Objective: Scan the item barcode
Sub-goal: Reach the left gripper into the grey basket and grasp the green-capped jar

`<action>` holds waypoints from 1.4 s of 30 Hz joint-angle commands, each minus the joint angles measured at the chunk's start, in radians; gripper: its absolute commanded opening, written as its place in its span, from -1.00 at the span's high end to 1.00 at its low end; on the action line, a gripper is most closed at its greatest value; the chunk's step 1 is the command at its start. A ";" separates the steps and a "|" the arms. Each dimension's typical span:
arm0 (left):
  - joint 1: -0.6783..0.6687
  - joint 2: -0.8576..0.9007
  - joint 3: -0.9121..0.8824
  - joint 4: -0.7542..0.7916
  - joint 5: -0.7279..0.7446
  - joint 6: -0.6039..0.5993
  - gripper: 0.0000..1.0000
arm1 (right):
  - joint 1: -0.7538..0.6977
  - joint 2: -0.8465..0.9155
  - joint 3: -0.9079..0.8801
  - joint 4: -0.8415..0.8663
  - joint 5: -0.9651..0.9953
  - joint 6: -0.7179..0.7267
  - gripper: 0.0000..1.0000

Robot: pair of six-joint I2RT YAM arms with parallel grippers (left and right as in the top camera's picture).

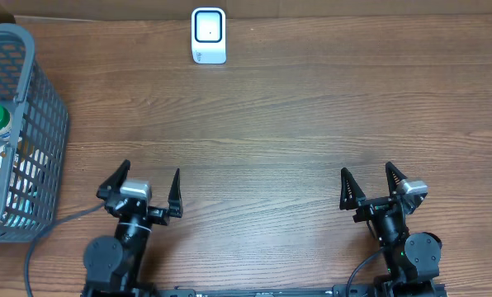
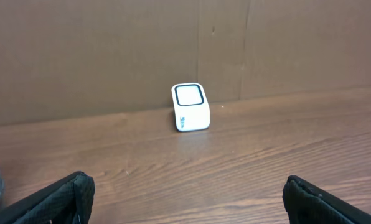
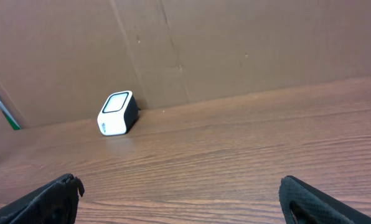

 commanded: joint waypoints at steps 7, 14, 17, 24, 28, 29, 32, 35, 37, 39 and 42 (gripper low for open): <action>0.006 0.309 0.407 -0.197 0.008 -0.046 -1.00 | 0.005 -0.011 -0.010 0.003 0.006 -0.005 -1.00; 0.006 0.591 0.839 -0.526 0.008 -0.046 -1.00 | 0.005 -0.011 -0.010 0.003 0.006 -0.005 -1.00; 0.006 0.737 1.057 -0.715 0.008 -0.047 -1.00 | 0.005 -0.011 -0.010 0.003 0.006 -0.005 -0.99; 0.006 1.050 1.538 -1.117 0.054 -0.061 -0.99 | 0.005 -0.011 -0.010 0.003 0.006 -0.005 -1.00; 0.006 1.178 1.741 -1.266 0.094 -0.061 -0.99 | 0.005 -0.011 -0.010 0.003 0.006 -0.005 -0.99; 0.006 1.194 1.760 -1.279 0.098 -0.061 -0.99 | 0.005 -0.011 -0.010 0.003 0.006 -0.005 -1.00; 0.006 1.217 1.766 -1.299 0.145 -0.061 -0.99 | 0.005 -0.011 -0.010 0.003 0.006 -0.005 -1.00; 0.005 1.236 1.763 -1.335 0.152 -0.061 -0.99 | 0.005 -0.011 -0.010 0.003 0.006 -0.005 -1.00; 0.006 1.248 1.763 -1.350 0.160 -0.062 -0.99 | 0.005 -0.011 -0.010 0.003 0.006 -0.005 -1.00; 0.006 1.260 1.763 -1.349 0.175 -0.061 -0.99 | 0.005 -0.011 -0.010 0.003 0.006 -0.005 -1.00; 0.013 1.275 1.764 -1.322 0.160 -0.061 -0.99 | 0.005 -0.011 -0.010 0.003 0.006 -0.005 -0.99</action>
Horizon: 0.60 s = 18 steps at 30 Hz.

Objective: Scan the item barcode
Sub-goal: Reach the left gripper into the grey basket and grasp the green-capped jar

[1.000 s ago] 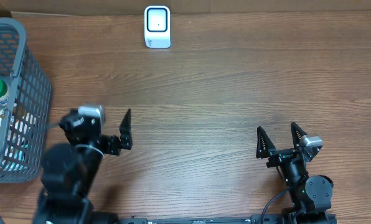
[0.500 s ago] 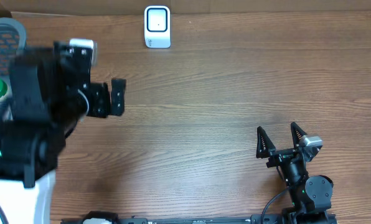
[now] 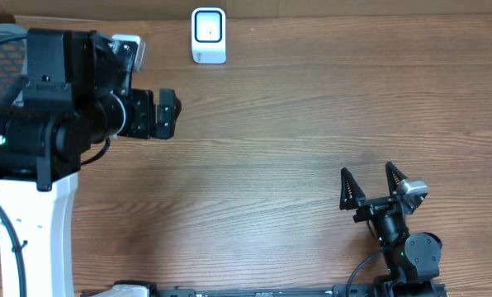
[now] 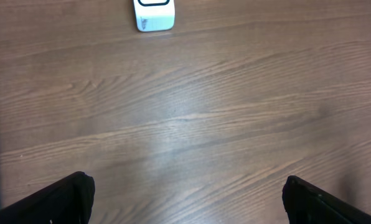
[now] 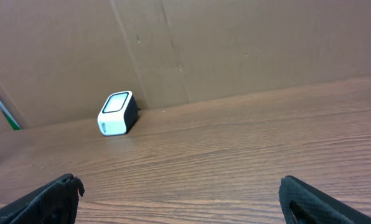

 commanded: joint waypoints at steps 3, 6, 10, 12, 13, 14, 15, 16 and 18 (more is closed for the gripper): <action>0.071 0.034 0.032 0.049 -0.040 -0.049 -1.00 | 0.005 -0.010 -0.010 0.003 0.005 -0.005 -1.00; 0.165 0.064 0.063 0.056 -0.061 -0.061 -1.00 | 0.005 -0.010 -0.010 0.003 0.005 -0.005 -0.99; 0.368 0.141 0.160 0.071 -0.061 -0.061 -1.00 | 0.005 -0.010 -0.010 0.003 0.005 -0.005 -1.00; 0.454 0.181 0.214 0.089 -0.061 -0.060 -0.99 | 0.005 -0.010 -0.010 0.003 0.005 -0.005 -1.00; 0.499 0.204 0.243 0.103 -0.061 -0.059 -1.00 | 0.005 -0.010 -0.010 0.003 0.005 -0.005 -1.00; 0.535 0.223 0.263 0.118 -0.063 -0.059 -1.00 | 0.005 -0.010 -0.010 0.003 0.005 -0.005 -1.00; 0.568 0.240 0.276 0.135 -0.064 -0.059 -1.00 | 0.005 -0.010 -0.010 0.003 0.005 -0.005 -1.00; 0.602 0.257 0.281 0.159 -0.071 -0.061 -0.99 | 0.005 -0.010 -0.010 0.003 0.005 -0.005 -0.99; 0.652 0.286 0.281 0.178 -0.129 -0.093 -0.99 | 0.005 -0.010 -0.010 0.003 0.005 -0.005 -1.00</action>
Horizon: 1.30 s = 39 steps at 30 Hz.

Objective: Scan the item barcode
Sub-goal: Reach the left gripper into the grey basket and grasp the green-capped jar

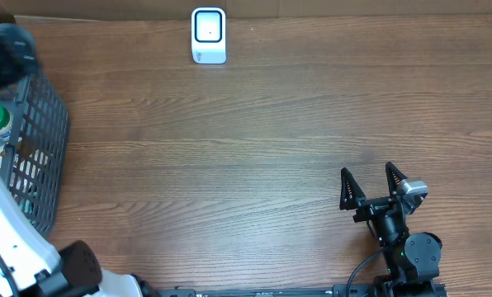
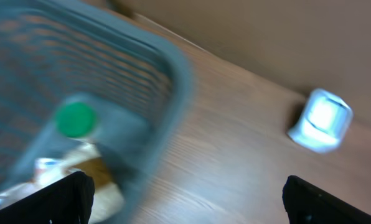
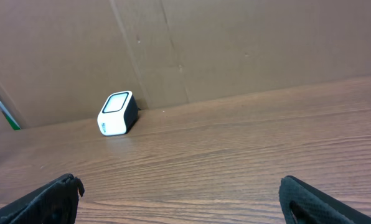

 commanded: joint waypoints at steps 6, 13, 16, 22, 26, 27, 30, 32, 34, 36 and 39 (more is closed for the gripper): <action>0.130 0.146 0.029 0.011 -0.208 -0.136 -0.99 | 0.005 -0.010 -0.010 0.003 0.006 -0.005 -1.00; 0.146 0.288 0.028 0.008 -0.261 -0.136 -0.99 | 0.005 -0.010 -0.010 0.003 0.006 -0.005 -1.00; 0.148 0.333 0.027 0.019 -0.261 -0.129 -0.99 | 0.005 -0.010 -0.010 0.003 0.006 -0.005 -1.00; 0.159 0.422 0.010 0.039 -0.306 -0.117 -0.99 | 0.005 -0.010 -0.010 0.003 0.006 -0.005 -1.00; 0.171 0.487 0.010 0.077 -0.298 -0.074 -0.99 | 0.005 -0.010 -0.010 0.003 0.006 -0.005 -1.00; 0.172 0.499 0.010 0.090 -0.290 -0.054 -0.99 | 0.005 -0.010 -0.010 0.003 0.006 -0.005 -1.00; 0.172 0.540 0.010 0.136 -0.282 -0.015 -0.99 | 0.005 -0.010 -0.010 0.003 0.006 -0.005 -0.99; 0.172 0.571 0.010 0.172 -0.282 0.003 -0.99 | 0.005 -0.010 -0.010 0.003 0.006 -0.005 -1.00; 0.172 0.594 0.010 0.204 -0.283 0.021 -0.99 | 0.005 -0.010 -0.010 0.003 0.006 -0.005 -1.00; 0.172 0.611 0.010 0.241 -0.282 0.046 -0.99 | 0.005 -0.010 -0.010 0.003 0.006 -0.005 -1.00; 0.172 0.633 0.010 0.280 -0.282 0.060 -0.99 | 0.005 -0.010 -0.010 0.003 0.006 -0.005 -0.99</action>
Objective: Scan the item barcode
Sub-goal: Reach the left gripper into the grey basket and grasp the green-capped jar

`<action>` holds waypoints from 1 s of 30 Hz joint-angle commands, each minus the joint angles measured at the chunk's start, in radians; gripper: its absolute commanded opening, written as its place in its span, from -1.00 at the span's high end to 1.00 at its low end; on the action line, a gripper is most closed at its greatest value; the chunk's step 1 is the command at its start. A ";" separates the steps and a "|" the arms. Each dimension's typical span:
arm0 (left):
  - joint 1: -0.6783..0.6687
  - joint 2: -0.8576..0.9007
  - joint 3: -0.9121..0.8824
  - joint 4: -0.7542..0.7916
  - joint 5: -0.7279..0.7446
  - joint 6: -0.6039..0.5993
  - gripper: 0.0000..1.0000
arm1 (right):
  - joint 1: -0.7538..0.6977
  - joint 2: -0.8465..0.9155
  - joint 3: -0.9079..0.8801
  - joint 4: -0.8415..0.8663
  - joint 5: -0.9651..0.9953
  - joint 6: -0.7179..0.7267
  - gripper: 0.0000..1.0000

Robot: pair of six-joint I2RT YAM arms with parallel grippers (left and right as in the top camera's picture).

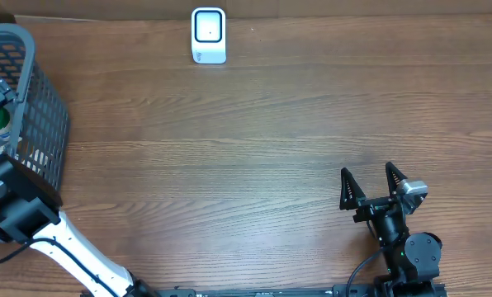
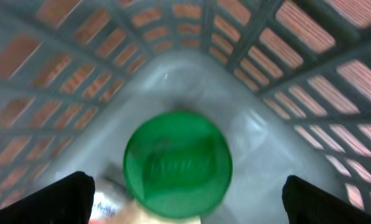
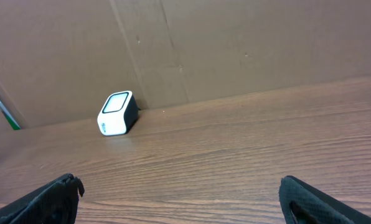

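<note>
A green-capped bottle (image 2: 177, 163) stands in the grey mesh basket (image 1: 40, 99) at the table's left edge; its cap also shows from overhead. My left gripper (image 2: 185, 208) hangs open directly above the cap, a finger (image 2: 73, 196) on each side, touching nothing. The bottle's body and barcode are hidden under the cap. The white barcode scanner (image 1: 208, 35) sits at the far middle of the table, also in the right wrist view (image 3: 117, 113). My right gripper (image 1: 376, 186) rests open at the near right, empty.
The basket walls (image 2: 285, 56) close in around the left gripper, and a pale packet (image 2: 111, 199) lies beside the bottle. The left arm (image 1: 15, 206) reaches over the basket's near side. A cardboard wall (image 3: 235, 43) backs the table.
My left gripper has gone from looking across the basket rim, with the scanner in sight, to pointing straight down inside the basket over the green cap. The right arm has not moved.
Both grippers first rested open at the table's near edge. The left arm was then raised over the table's left part, then beside the basket, and now hangs open inside it above the green-capped bottle. The right gripper stayed still.
</note>
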 commanded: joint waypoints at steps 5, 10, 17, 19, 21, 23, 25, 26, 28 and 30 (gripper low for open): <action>0.005 0.062 0.003 0.048 -0.005 0.049 -0.99 | 0.005 -0.010 -0.010 0.003 0.006 -0.005 -1.00; 0.005 0.098 0.003 0.059 -0.006 0.049 -0.99 | 0.005 -0.010 -0.010 0.003 0.006 -0.005 -1.00; 0.005 0.149 0.003 0.077 0.001 0.048 -0.99 | 0.005 -0.010 -0.010 0.003 0.006 -0.005 -1.00; 0.005 0.153 0.003 0.083 0.008 0.043 -1.00 | 0.005 -0.010 -0.010 0.003 0.006 -0.005 -1.00; 0.005 0.153 0.003 0.092 0.021 0.041 -0.95 | 0.005 -0.010 -0.010 0.003 0.006 -0.005 -1.00; 0.005 0.153 0.003 0.099 0.037 0.040 -0.85 | 0.005 -0.010 -0.010 0.003 0.006 -0.005 -1.00; 0.005 0.153 0.003 0.098 0.047 0.040 -0.73 | 0.005 -0.010 -0.010 0.003 0.006 -0.005 -1.00; 0.005 0.153 0.003 0.097 0.048 0.038 -0.57 | 0.005 -0.010 -0.010 0.003 0.006 -0.005 -1.00; 0.005 0.153 0.004 0.097 0.048 0.030 -0.29 | 0.005 -0.010 -0.010 0.003 0.006 -0.005 -1.00; 0.005 0.151 0.004 0.097 0.048 0.019 -0.15 | 0.005 -0.010 -0.010 0.003 0.006 -0.005 -1.00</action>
